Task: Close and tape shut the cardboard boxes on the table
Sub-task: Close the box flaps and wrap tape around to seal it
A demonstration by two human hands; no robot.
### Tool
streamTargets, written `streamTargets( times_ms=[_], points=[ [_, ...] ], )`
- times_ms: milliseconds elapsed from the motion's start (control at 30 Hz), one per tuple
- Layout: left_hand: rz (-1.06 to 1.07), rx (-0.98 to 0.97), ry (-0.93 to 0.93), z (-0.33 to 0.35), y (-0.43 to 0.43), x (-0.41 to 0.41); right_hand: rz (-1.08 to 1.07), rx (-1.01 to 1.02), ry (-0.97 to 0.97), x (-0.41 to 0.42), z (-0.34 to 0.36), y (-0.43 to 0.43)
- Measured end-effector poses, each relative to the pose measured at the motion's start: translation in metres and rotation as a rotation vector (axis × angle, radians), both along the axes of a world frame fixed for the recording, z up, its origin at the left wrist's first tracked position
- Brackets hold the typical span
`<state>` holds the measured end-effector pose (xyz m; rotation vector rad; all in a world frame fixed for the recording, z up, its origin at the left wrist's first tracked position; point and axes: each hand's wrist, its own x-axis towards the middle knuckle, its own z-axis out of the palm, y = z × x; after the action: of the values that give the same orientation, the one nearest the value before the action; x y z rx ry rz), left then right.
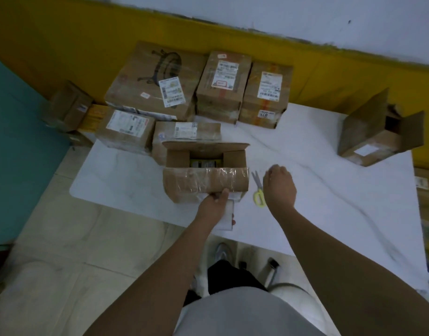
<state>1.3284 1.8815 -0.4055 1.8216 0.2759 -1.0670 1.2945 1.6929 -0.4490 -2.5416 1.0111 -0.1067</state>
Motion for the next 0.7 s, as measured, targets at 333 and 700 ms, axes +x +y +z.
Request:
streamTargets(
  times_ms=[333,700],
  points=[
    [0.385,-0.232,0.194,-0.023,-0.003,-0.022,0.009,0.217,0.349,-0.036,-0.082,-0.001],
    [0.353,-0.081,-0.064,-0.045,-0.011,-0.019,-0.286,0.336,0.175,-0.014,-0.099,-0.002]
  ],
)
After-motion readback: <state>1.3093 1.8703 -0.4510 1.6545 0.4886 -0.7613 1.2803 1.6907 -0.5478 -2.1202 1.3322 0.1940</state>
